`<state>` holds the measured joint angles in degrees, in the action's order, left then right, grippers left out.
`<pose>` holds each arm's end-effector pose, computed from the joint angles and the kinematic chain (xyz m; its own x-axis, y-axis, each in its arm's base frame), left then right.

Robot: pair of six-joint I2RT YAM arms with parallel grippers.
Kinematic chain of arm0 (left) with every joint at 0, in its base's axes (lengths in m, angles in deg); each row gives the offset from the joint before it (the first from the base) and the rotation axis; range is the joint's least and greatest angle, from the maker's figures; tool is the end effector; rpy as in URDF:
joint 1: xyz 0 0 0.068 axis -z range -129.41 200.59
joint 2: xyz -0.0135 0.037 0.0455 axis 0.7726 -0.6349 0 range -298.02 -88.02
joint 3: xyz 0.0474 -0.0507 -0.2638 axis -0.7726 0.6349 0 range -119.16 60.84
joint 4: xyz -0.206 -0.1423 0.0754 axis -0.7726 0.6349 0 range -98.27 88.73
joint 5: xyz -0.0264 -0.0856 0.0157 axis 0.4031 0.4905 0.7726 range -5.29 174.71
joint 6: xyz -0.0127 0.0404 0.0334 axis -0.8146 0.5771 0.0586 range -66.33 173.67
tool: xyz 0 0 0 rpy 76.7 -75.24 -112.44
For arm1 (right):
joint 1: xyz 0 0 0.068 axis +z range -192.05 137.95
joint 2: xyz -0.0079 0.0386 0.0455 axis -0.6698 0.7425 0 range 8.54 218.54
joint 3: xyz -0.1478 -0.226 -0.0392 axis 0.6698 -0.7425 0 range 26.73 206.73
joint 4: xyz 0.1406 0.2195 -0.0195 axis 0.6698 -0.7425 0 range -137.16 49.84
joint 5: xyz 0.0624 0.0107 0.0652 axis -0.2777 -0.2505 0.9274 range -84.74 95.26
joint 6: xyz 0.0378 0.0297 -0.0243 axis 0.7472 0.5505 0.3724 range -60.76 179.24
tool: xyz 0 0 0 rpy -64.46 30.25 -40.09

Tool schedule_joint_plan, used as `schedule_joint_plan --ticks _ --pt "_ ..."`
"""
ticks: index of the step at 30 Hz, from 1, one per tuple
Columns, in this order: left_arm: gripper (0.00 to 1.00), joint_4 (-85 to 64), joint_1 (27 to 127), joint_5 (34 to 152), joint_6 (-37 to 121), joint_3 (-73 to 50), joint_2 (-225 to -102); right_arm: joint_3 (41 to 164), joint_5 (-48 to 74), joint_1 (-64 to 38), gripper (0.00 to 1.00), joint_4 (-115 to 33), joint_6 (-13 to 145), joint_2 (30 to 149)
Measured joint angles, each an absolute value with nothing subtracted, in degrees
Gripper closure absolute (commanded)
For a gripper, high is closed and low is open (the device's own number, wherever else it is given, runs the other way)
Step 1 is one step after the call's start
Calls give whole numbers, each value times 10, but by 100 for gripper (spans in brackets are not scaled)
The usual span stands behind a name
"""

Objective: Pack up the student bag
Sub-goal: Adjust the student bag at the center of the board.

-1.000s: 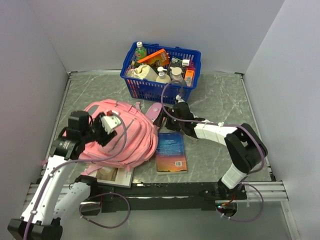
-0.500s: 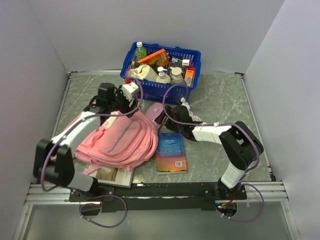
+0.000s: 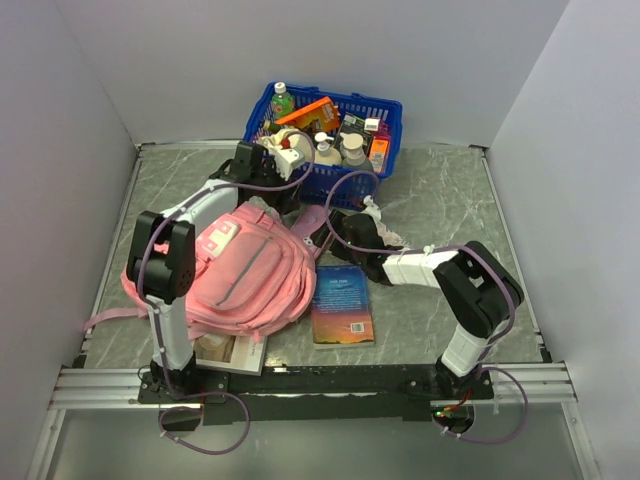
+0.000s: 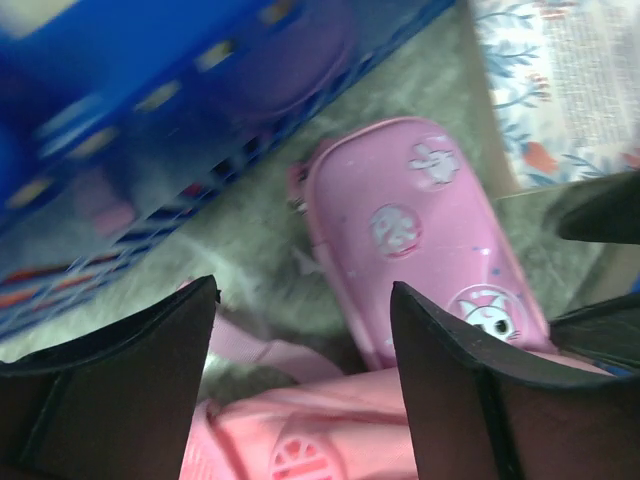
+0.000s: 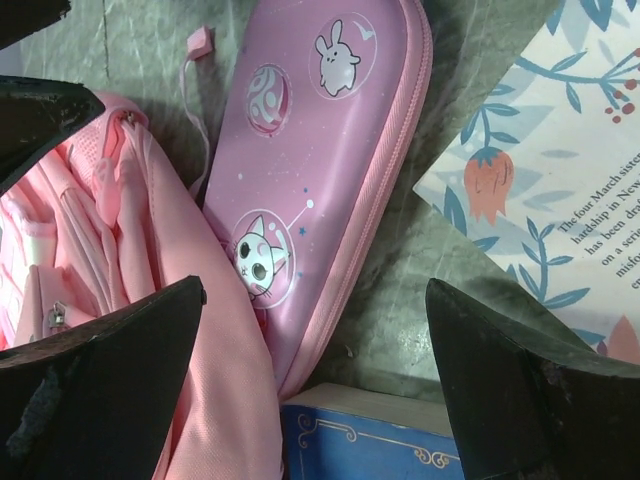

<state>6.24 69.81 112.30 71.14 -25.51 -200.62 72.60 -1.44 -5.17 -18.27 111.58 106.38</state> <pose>0.4172 -0.1630 0.2337 -0.4011 0.4215 -0.8133 0.7794 0.6235 -0.0612 0.2814 0.2061 0.1643 -0.6530 0.4929 -0.5750 0.0026 0.7607 0.6491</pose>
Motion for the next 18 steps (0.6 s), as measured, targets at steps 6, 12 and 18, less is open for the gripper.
schedule_joint_plan --ticks 6,12,18 --pt "20 92 699 1166 725 -268 -2018 726 -15 -51 0 -160 1124 1074" --pt "20 122 709 1172 739 -243 -2061 725 -32 -33 0 -139 1126 1077" --pt "14 116 716 1168 737 -234 -2063 725 -48 -10 0 -132 1126 1092"
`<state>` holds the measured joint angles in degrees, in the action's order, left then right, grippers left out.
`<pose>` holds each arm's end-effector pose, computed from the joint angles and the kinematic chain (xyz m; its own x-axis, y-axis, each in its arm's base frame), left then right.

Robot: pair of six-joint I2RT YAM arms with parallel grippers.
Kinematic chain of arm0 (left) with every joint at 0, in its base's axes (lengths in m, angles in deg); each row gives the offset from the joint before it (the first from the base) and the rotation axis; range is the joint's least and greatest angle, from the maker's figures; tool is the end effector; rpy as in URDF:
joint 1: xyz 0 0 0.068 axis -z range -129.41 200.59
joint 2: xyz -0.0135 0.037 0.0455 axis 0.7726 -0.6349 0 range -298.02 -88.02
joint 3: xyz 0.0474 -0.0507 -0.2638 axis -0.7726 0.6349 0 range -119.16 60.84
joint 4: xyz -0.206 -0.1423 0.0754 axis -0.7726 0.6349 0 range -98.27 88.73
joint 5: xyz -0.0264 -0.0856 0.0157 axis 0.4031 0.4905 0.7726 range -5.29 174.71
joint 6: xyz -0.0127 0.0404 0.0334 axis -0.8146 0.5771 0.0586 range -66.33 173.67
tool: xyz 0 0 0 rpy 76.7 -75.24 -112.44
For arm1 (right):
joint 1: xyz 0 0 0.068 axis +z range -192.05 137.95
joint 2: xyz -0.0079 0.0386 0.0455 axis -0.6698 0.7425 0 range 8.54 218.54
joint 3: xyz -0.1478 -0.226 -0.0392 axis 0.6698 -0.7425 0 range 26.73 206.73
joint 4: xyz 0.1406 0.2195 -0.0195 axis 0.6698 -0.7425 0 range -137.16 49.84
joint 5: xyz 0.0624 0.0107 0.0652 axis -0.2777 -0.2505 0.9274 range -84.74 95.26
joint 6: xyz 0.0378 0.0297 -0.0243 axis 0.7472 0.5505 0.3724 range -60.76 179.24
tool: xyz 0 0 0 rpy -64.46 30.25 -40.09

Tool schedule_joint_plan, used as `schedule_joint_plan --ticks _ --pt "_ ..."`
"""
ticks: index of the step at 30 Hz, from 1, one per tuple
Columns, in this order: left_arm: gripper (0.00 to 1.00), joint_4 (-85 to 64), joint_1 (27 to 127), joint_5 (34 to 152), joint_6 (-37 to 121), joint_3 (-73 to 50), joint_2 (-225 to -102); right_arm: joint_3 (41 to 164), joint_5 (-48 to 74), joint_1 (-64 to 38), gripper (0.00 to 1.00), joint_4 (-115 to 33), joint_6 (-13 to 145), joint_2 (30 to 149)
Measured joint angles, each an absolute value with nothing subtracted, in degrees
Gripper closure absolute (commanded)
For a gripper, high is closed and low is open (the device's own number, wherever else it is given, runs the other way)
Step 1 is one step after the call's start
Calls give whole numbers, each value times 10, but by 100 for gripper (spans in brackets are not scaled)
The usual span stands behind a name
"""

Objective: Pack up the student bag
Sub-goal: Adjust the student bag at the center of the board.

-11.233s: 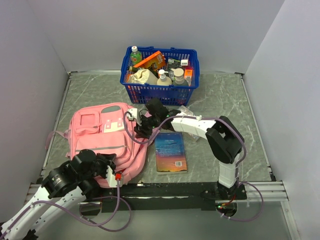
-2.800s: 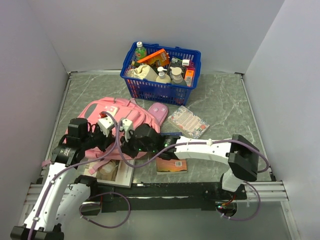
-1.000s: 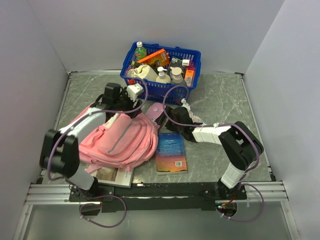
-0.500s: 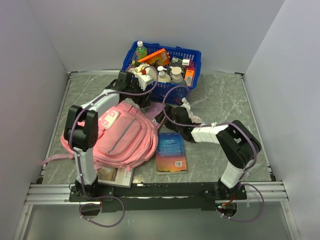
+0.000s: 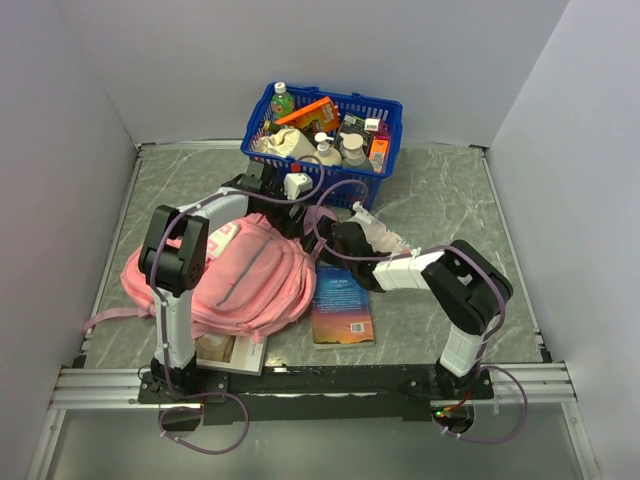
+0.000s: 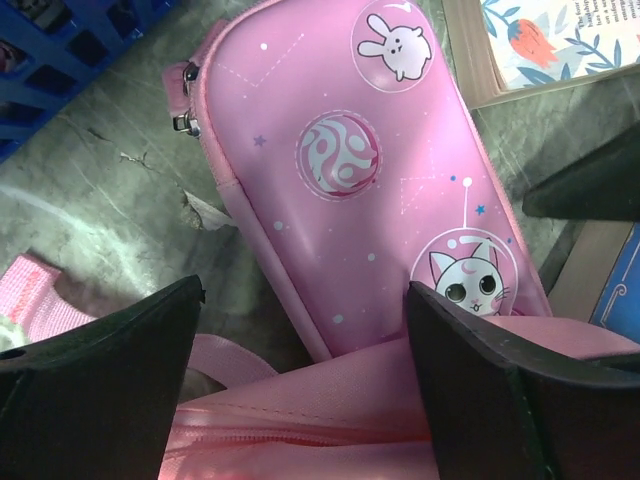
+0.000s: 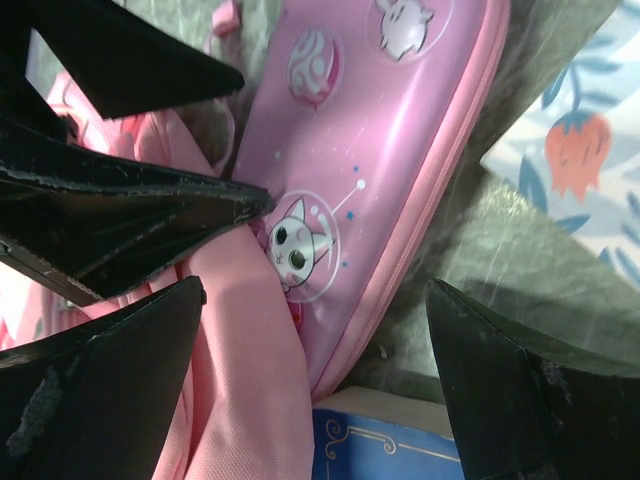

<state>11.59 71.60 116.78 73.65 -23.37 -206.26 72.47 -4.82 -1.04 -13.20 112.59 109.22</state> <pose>0.4066 -0.1765 0.1745 -0.5052 0.5041 -0.7004 0.8178 0.5390 -0.2019 0.2719 0.2283 0.1558 -0.6362 0.4935 -0.5930 -0.0319 0.7512 0.6593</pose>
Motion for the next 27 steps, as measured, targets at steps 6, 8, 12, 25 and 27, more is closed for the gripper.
schedule_joint_plan --ticks 6,8,12,25,27 --pt "19 127 723 1160 739 -238 -2060 725 -60 -4 0 -130 1130 1096" --pt "20 131 727 1168 744 -237 -2060 723 -66 -4 0 -130 1134 1099" --pt "20 123 736 1209 770 -202 -2039 702 -79 -6 0 -110 1137 1096" --pt "24 157 744 1305 881 -163 -2008 605 -49 -15 0 -4 1182 1054" --pt "25 178 746 1316 905 -168 -2008 606 -50 -16 0 -4 1186 1054"
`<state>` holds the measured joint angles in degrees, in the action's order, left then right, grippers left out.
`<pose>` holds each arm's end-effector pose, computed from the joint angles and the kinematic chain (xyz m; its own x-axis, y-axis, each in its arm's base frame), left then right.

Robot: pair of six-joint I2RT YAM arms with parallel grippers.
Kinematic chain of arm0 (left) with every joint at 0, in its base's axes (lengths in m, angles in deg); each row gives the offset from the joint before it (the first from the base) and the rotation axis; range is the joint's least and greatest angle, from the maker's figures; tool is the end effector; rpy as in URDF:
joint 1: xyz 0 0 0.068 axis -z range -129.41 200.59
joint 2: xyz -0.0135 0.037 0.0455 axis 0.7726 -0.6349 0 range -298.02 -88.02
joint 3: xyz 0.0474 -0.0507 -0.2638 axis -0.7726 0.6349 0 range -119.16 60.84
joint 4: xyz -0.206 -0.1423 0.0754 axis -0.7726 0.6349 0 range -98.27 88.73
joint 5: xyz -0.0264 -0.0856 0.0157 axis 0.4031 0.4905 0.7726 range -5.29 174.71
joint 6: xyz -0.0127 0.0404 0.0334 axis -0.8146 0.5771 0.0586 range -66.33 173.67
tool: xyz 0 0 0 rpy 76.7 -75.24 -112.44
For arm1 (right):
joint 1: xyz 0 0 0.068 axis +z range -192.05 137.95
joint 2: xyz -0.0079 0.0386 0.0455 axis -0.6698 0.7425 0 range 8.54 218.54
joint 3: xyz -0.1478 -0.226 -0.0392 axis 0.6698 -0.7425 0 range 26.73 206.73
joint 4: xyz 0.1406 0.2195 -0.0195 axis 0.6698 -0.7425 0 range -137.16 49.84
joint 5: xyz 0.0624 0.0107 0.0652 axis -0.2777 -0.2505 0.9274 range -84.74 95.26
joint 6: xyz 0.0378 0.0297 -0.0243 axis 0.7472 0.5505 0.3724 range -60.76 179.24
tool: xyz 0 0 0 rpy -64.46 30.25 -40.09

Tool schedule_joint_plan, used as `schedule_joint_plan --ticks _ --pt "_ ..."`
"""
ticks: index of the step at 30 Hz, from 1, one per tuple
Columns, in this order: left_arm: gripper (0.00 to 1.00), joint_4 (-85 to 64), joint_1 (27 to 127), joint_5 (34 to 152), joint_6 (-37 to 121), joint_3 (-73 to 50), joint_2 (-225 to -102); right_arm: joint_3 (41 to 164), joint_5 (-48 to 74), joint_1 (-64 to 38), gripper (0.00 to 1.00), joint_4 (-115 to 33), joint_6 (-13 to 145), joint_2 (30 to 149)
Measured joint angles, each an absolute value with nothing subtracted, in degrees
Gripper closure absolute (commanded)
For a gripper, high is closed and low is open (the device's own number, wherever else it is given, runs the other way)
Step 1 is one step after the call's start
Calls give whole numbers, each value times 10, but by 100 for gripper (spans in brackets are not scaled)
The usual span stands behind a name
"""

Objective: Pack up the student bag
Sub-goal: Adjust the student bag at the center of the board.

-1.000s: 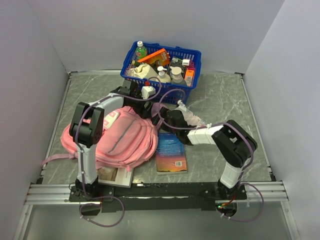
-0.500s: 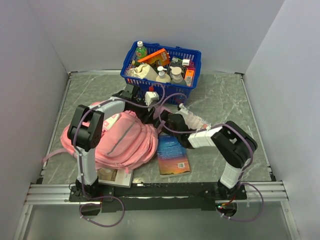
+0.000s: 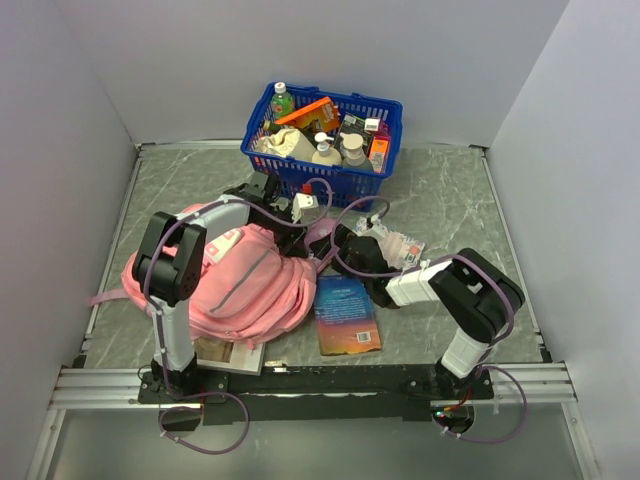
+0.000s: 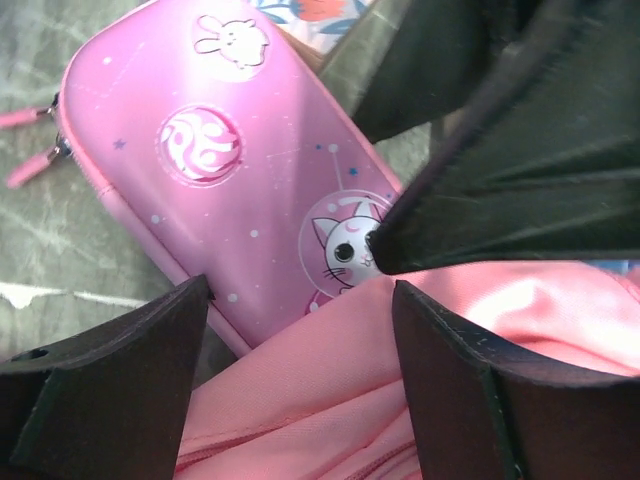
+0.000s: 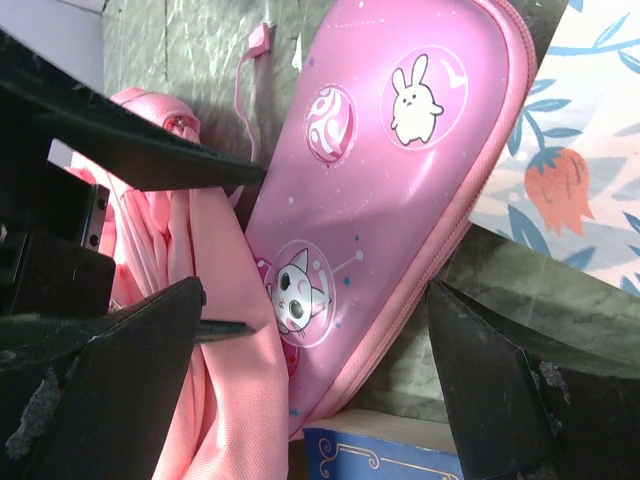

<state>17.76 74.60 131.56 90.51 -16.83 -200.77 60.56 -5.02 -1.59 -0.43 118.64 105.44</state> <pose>0.3589 -0.1884 0.1791 -0.2802 0.5736 -0.7697 0.9599 0.1715 -0.2216 0.2446 0.2004 0.1412 -0.5958 0.6049 -0.5283 -0.0020 0.6567 0.7542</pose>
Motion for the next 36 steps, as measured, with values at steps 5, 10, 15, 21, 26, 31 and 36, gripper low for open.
schedule_joint_plan --ticks 5,10,15,21,26,31,36 --pt "26 217 755 1344 961 -179 -2008 611 -50 -18 0 -17 1197 1055" --pt "27 262 803 1381 991 -185 -2013 614 -50 -22 0 -60 1201 1038" --pt "29 286 813 1408 1008 -187 -2019 588 -43 -23 0 -99 1189 993" --pt "32 303 801 1417 1009 -187 -2019 573 -37 -24 0 -100 1180 978" --pt "34 325 750 1410 1028 -162 -1997 552 -42 -32 0 -81 1183 967" --pt "34 359 680 1368 1051 -139 -1961 532 -47 -34 0 -64 1182 954" --pt "33 379 641 1347 1008 -173 -1962 542 -47 -34 0 -77 1173 955"
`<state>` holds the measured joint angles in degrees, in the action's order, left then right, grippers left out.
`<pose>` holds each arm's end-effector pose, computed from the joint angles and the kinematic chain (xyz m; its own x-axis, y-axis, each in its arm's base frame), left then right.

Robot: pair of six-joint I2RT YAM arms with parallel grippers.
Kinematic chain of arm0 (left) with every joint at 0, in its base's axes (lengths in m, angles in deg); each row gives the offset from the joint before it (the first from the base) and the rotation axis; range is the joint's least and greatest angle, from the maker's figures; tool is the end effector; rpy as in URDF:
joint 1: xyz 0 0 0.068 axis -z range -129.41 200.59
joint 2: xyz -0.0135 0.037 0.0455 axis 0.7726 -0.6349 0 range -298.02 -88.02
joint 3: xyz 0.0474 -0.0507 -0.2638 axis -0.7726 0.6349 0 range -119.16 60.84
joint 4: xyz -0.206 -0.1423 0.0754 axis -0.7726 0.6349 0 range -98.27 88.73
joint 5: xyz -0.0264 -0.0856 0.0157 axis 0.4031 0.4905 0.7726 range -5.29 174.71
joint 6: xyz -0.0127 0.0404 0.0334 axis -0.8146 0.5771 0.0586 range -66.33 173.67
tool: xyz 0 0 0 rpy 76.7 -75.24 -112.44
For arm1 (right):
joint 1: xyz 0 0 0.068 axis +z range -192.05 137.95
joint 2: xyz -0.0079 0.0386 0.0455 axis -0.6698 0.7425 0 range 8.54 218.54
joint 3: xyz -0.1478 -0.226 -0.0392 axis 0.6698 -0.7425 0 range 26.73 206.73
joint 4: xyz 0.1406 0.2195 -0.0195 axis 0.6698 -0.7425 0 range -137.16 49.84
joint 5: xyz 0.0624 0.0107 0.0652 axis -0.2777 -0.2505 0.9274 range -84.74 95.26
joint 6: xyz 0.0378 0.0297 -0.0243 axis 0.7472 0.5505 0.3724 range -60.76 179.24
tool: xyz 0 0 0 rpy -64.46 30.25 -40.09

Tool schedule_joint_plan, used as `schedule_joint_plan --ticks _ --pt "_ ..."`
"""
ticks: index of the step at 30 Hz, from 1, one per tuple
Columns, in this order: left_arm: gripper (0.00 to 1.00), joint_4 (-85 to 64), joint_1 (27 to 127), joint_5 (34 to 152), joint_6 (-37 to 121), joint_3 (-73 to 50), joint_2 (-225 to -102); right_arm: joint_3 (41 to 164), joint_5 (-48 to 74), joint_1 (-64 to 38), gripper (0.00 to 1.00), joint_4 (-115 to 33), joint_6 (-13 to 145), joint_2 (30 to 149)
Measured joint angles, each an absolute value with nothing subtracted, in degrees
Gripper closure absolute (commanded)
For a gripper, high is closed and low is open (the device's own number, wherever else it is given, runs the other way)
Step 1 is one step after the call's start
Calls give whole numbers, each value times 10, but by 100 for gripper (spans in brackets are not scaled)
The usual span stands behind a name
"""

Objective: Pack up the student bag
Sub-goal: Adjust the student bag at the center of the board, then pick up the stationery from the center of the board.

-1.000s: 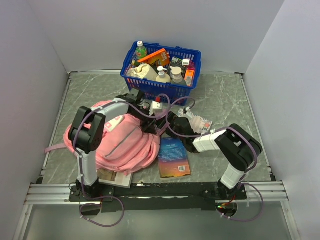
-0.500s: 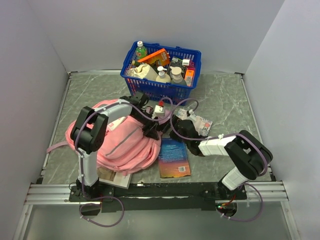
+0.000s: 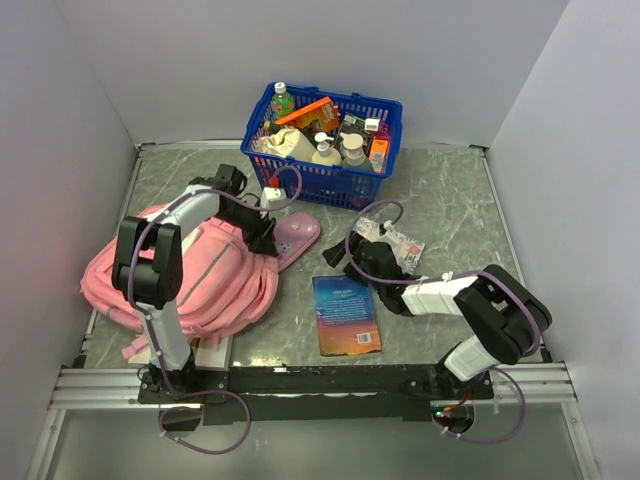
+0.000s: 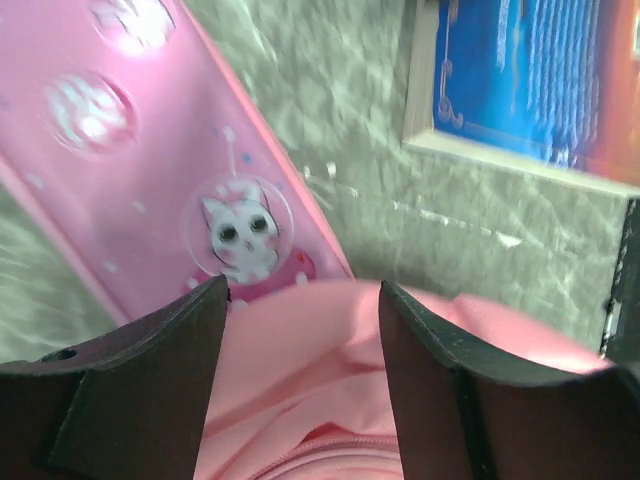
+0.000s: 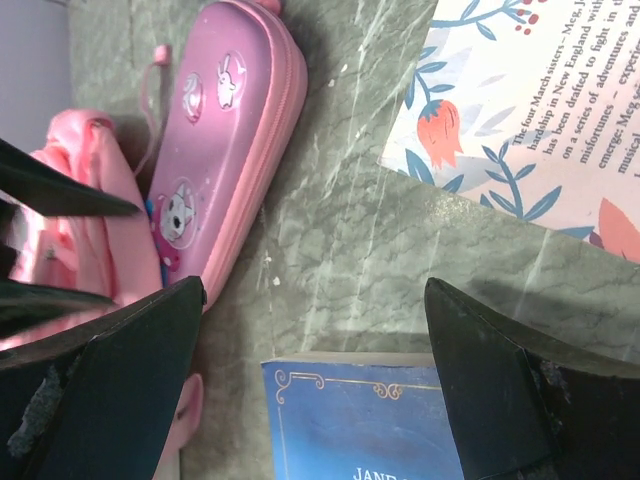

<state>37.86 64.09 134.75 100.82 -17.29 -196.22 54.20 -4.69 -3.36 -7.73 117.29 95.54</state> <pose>0.3511 -0.1124 0.1993 -0.4020 0.5807 -0.7080 0.9152 0.2294 -0.3314 0.2216 0.1698 0.1468 -0.6088 0.5831 -0.5379 0.0395 0.6995 0.7135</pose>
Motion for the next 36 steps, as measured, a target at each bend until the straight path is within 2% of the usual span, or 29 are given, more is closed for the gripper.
schedule_joint_plan --ticks 8,23,27,36 --pt "35 389 668 1373 944 -282 -1976 577 -54 -34 0 -116 1148 972" --pt "34 299 620 1296 868 -248 -2064 599 -58 -28 0 -97 1138 1007" --pt "36 322 628 1315 863 -282 -2094 631 -56 -24 0 -95 1139 1042" --pt "43 344 680 1364 893 -259 -2094 655 -48 -20 0 -54 1163 1093"
